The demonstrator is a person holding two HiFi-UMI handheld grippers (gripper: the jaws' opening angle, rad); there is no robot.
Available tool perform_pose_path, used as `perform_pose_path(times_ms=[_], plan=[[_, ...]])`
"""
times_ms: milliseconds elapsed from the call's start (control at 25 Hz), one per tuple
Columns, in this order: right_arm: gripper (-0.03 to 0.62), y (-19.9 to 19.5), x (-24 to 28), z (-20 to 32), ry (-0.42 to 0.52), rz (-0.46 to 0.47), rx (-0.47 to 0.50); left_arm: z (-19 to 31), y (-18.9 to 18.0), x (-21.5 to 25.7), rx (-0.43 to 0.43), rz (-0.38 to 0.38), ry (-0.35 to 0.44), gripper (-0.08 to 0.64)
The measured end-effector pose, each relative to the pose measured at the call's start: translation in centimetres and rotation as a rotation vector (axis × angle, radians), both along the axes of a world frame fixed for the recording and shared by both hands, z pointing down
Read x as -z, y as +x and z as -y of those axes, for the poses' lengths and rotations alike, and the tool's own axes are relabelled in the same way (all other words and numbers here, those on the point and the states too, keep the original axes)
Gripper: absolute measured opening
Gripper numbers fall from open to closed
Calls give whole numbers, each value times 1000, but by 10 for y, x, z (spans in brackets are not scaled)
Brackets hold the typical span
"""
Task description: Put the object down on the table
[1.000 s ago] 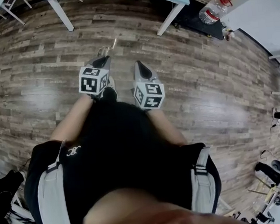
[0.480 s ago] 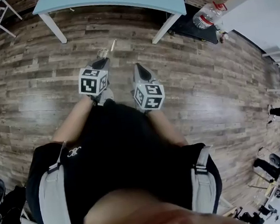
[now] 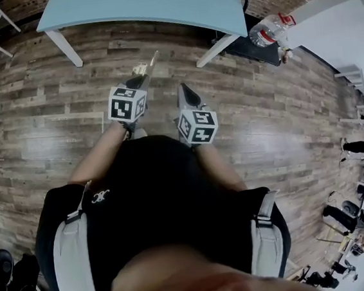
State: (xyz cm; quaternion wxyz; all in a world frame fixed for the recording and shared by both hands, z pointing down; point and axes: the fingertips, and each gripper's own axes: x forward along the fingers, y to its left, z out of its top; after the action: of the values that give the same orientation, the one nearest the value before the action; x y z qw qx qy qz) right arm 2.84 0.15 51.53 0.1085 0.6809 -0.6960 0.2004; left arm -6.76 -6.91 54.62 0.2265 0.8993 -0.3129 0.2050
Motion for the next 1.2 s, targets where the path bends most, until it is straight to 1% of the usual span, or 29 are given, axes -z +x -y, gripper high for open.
perform_pose_path(times_ms=[280, 520, 680, 800, 1000, 1200], plan=[[14, 6, -5, 42, -6, -7, -16, 41, 5, -12, -16, 11, -23, 9], [14, 20, -16, 66, -19, 9, -38, 66, 8, -25, -5, 28, -45, 9], [14, 35, -20, 85, -21, 21, -43, 85, 18, -27, -3, 37, -43, 9], [14, 47, -21, 110, -12, 32, -43, 106, 25, -26, 6, 41, -37, 9], [14, 57, -18, 157, 12, 42, -11, 141, 32, -28, 31, 57, -34, 9], [14, 79, -17, 206, 20, 53, 11, 185, 55, -28, 48, 58, -39, 9]])
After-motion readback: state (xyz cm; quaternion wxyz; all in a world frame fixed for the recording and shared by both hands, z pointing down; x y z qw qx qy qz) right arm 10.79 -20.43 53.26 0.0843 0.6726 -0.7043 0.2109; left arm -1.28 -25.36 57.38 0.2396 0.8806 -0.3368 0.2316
